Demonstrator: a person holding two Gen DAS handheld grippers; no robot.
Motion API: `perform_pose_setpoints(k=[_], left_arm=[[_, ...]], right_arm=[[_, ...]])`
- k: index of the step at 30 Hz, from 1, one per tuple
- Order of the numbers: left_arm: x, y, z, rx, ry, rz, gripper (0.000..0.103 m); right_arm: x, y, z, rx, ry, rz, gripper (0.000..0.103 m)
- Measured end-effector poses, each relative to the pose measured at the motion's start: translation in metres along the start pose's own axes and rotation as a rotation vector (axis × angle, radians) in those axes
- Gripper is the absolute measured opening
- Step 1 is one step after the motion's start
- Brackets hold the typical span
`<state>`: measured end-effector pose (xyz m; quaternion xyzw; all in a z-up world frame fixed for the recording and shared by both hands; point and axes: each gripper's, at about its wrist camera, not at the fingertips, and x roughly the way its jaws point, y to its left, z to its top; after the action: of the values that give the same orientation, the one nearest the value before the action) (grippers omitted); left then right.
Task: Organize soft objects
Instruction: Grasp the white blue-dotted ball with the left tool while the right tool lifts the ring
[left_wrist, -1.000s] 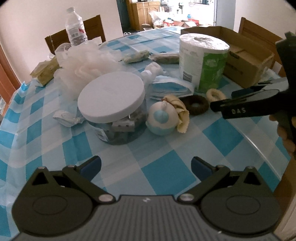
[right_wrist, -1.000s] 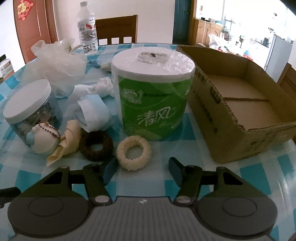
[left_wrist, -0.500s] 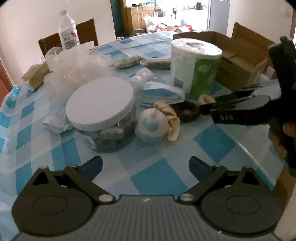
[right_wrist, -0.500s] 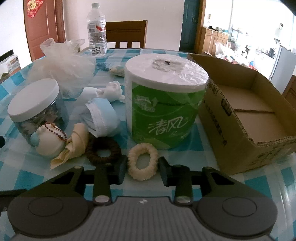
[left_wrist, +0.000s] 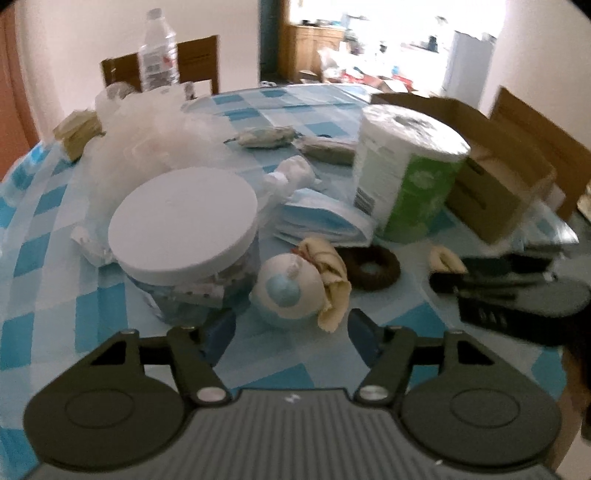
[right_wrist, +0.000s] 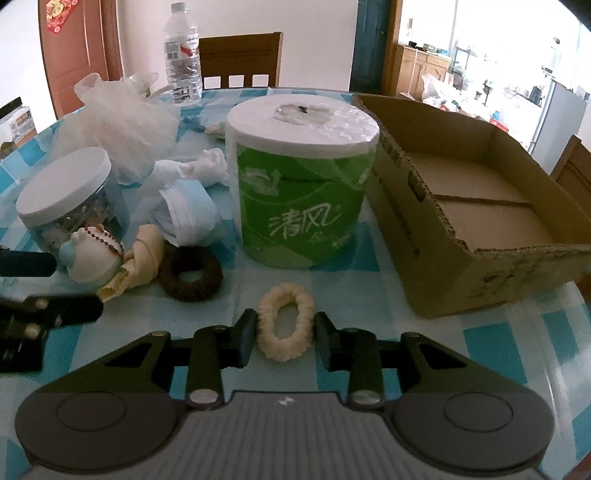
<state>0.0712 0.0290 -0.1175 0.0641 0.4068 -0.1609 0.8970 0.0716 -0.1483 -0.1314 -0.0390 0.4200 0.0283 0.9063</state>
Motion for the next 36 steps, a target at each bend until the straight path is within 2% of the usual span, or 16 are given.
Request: perform_pose_setpoints(k=[2,4,8,10,13,16,20,22,25,32,36], left_arm=[[0.003,0.003,0.002,-0.046,-0.002,0.002,0.063],[0.006,0.005,0.003,-0.087,0.001,0.005,0.053],[0.011,0.006,0.006,-0.137,-0.008,0.006,0.052],[0.012,0.007,0.005,-0.176,-0.015,-0.001,0.044],[0.015,0.009,0.003,-0.222,-0.018,0.009,0.042],[0.014,0.011,0.003,-0.238,-0.016,-0.001,0.042],[0.005,0.012,0.000,-0.198,0.006,-0.014,0.045],[0.004,0.013,-0.002,-0.188,0.026,-0.023,0.056],[0.005,0.012,-0.003,-0.190,0.028,-0.005,0.064],[0.008,0.009,-0.001,-0.195,0.007,0.002,0.063],[0.010,0.006,0.000,-0.196,0.006,-0.019,0.052]], right_arm=[[-0.001,-0.001,-0.001,-0.001,0.003,-0.001,0.039],[0.000,-0.002,-0.002,0.000,0.006,-0.001,0.039],[-0.001,-0.004,-0.004,0.004,0.004,0.003,0.039],[-0.001,-0.004,-0.003,0.004,0.004,0.004,0.039],[0.000,-0.004,-0.003,0.006,0.004,0.009,0.039],[-0.001,-0.004,-0.002,0.005,0.004,0.013,0.039],[-0.001,-0.006,-0.002,0.008,0.007,0.020,0.039],[-0.001,-0.007,-0.002,0.007,0.005,0.019,0.040],[0.000,-0.007,-0.001,0.009,0.005,0.019,0.043],[0.001,-0.006,0.000,0.012,0.000,0.013,0.045],[0.003,-0.006,0.001,0.013,-0.005,0.006,0.046]])
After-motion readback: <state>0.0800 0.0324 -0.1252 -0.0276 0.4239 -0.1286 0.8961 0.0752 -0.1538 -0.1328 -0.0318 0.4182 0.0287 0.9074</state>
